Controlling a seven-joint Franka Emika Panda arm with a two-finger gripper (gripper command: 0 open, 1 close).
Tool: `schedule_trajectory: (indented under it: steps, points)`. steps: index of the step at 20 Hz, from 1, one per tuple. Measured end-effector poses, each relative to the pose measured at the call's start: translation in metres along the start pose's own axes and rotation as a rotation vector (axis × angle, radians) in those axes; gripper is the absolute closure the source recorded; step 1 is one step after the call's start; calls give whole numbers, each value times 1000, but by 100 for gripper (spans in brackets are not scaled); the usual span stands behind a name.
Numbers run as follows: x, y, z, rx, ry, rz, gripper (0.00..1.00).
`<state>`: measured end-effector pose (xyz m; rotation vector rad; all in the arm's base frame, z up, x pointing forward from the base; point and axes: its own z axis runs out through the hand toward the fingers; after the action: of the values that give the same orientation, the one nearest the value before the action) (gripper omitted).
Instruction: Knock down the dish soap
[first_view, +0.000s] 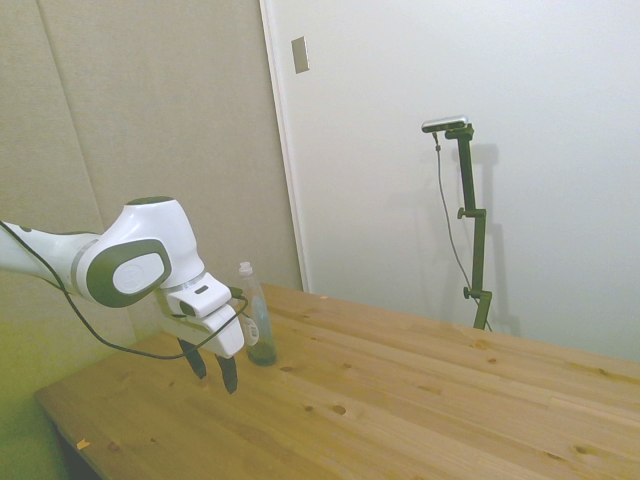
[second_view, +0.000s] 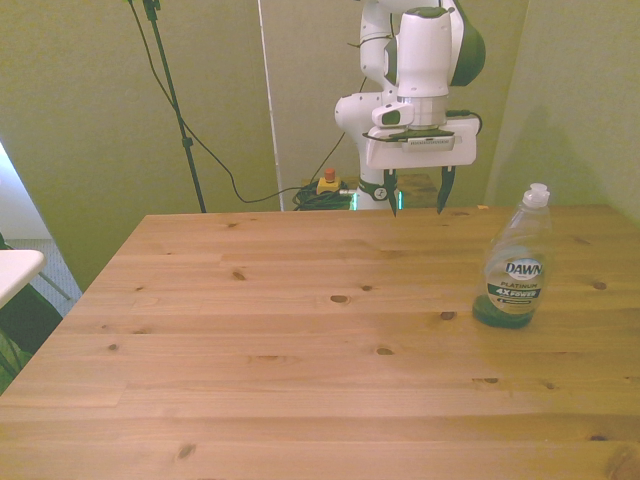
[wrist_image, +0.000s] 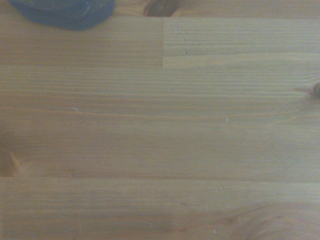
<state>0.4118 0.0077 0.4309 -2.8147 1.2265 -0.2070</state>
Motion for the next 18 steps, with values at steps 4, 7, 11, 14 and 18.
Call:
schedule_trajectory:
  steps: [4, 7, 11, 14, 18]
  points:
    - [-4, -6, 0, 8, 13, 13, 100]
    - [-14, -21, 0, 31, 38, 28, 100]
    - [-27, -42, -2, 59, 56, 59, 100]
    - [-37, -61, -7, 74, 62, 82, 100]
    - [-46, -87, -16, 101, 70, 126, 100]
